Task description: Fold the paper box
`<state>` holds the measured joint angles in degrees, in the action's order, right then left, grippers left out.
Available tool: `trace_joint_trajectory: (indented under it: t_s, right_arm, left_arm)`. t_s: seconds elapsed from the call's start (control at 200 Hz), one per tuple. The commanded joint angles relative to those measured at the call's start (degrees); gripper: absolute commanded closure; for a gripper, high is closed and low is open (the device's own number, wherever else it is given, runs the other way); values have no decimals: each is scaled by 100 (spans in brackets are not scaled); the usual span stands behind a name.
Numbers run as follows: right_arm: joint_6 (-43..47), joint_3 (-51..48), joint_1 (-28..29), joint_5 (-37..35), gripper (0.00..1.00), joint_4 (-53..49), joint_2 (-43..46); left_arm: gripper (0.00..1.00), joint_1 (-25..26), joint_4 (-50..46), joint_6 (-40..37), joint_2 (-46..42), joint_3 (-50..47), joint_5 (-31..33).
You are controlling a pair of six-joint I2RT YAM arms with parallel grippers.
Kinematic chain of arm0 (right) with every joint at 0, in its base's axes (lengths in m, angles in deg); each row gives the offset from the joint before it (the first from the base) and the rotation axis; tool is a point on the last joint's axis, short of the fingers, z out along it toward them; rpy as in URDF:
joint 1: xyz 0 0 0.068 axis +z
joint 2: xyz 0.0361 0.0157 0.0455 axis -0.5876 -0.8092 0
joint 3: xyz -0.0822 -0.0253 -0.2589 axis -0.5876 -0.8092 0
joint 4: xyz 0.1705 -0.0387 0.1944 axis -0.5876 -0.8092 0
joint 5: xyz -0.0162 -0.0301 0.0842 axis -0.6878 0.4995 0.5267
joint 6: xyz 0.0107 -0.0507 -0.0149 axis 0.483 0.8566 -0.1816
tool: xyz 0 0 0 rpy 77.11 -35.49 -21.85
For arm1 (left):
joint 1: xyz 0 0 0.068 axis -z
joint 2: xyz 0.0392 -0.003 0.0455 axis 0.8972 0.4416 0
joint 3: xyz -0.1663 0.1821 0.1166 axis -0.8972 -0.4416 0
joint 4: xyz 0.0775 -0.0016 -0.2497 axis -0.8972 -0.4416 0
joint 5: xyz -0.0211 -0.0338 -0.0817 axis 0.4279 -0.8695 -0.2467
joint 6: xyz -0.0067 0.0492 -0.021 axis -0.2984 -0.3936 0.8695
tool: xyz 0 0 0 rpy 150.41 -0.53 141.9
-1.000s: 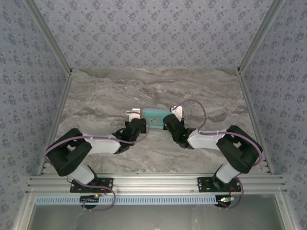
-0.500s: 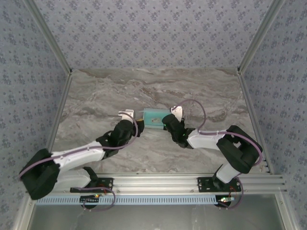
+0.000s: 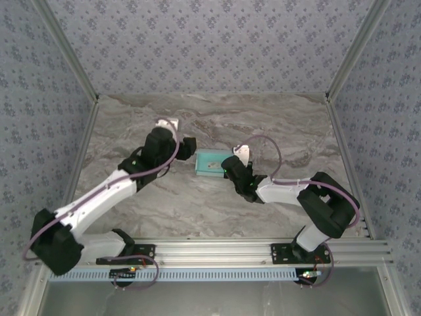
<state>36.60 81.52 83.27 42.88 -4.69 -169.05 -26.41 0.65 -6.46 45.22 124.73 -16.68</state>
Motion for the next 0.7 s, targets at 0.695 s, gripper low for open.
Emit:
trace_joint_trajectory:
  t_s: [0.695]
  right_arm:
    - [343, 216, -163, -35, 88, -240, -196]
  left_arm:
    - [32, -512, -884, -110, 2378, 902, -1890]
